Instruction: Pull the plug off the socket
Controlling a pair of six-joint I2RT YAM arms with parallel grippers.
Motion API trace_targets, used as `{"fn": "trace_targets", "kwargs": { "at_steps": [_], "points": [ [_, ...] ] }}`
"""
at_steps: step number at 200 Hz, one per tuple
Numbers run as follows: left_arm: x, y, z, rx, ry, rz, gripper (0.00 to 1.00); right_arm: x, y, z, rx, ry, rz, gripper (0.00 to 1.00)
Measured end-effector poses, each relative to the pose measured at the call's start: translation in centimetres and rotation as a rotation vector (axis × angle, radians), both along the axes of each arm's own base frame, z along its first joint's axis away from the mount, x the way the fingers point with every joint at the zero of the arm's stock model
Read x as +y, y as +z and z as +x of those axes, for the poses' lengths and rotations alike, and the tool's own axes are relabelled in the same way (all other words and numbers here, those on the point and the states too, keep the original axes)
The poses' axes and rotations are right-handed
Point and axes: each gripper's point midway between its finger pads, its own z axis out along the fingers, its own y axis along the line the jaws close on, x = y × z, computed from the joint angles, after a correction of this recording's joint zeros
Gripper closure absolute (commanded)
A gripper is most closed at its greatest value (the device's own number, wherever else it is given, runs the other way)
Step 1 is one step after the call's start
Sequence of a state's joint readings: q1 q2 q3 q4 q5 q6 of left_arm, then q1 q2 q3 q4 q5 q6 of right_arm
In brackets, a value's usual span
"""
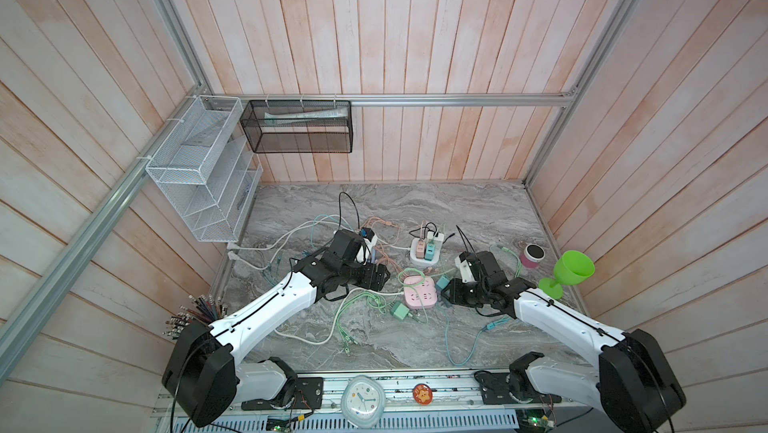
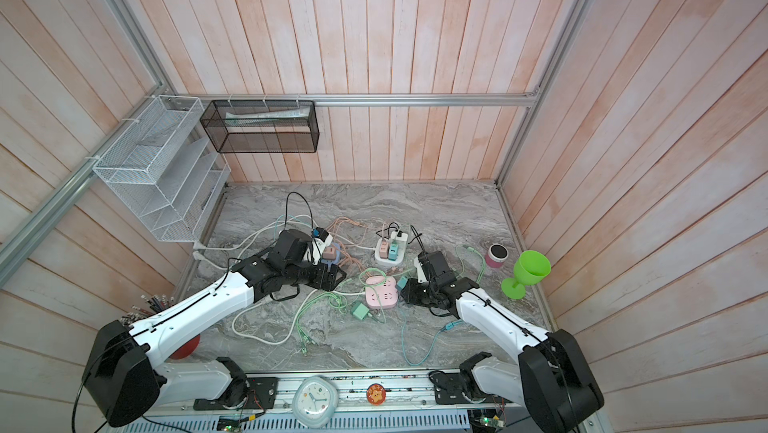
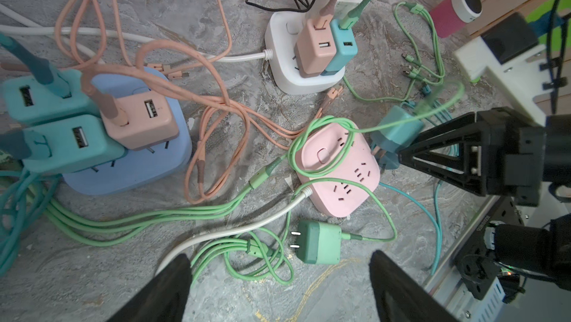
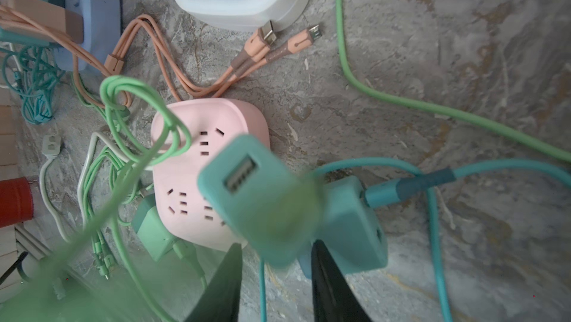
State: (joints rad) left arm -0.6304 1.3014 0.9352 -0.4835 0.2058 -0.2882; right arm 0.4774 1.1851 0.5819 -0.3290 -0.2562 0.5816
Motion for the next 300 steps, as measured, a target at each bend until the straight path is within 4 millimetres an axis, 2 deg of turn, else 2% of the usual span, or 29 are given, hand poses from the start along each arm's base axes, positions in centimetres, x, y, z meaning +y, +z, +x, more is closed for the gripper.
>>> {"fn": "trace_targets", "kwargs": {
  "at_steps": [19,38,73,99,129,154,180,211,260,300],
  "points": [
    [0.1,0.0,0.1,0.002,0.003,-0.001,0.08,0.2,0.7,0.1,-0.009,0.011,0.011,0.76],
    [0.2,-0.2,0.2,0.007,0.006,-0.001,0.08,0.4,1.4,0.3,-0.026,0.011,0.023,0.7],
    [0.3,-0.2,0.2,0.011,0.007,-0.004,0.08,0.0,1.4,0.3,-0.021,-0.001,0.009,0.69],
    [0.8,-0.4,0.4,0.014,0.022,-0.001,0.07,-0.1,1.9,0.6,-0.025,-0.005,0.004,0.61],
    [2.5,-0.6,0.9,0.006,0.073,0.008,0.0,0.5,4.0,1.8,-0.091,-0.005,0.005,0.52],
    [3.7,-0.3,1.5,-0.012,0.114,0.011,0.0,2.2,5.9,2.3,-0.165,0.028,0.027,0.48],
    [4.7,-0.3,2.3,-0.019,0.152,0.016,0.0,4.6,7.4,3.0,-0.229,0.076,0.036,0.48],
    [5.9,-0.2,3.2,-0.024,0.197,0.02,0.0,7.7,8.7,4.8,-0.309,0.138,0.029,0.5],
    [8.5,-0.9,5.2,-0.021,0.29,0.03,0.0,12.0,9.3,7.1,-0.448,0.305,-0.042,0.51],
    [9.5,-2.0,6.3,0.012,0.336,0.047,0.0,14.2,8.9,9.2,-0.595,0.466,-0.107,0.44]
  ]
}}
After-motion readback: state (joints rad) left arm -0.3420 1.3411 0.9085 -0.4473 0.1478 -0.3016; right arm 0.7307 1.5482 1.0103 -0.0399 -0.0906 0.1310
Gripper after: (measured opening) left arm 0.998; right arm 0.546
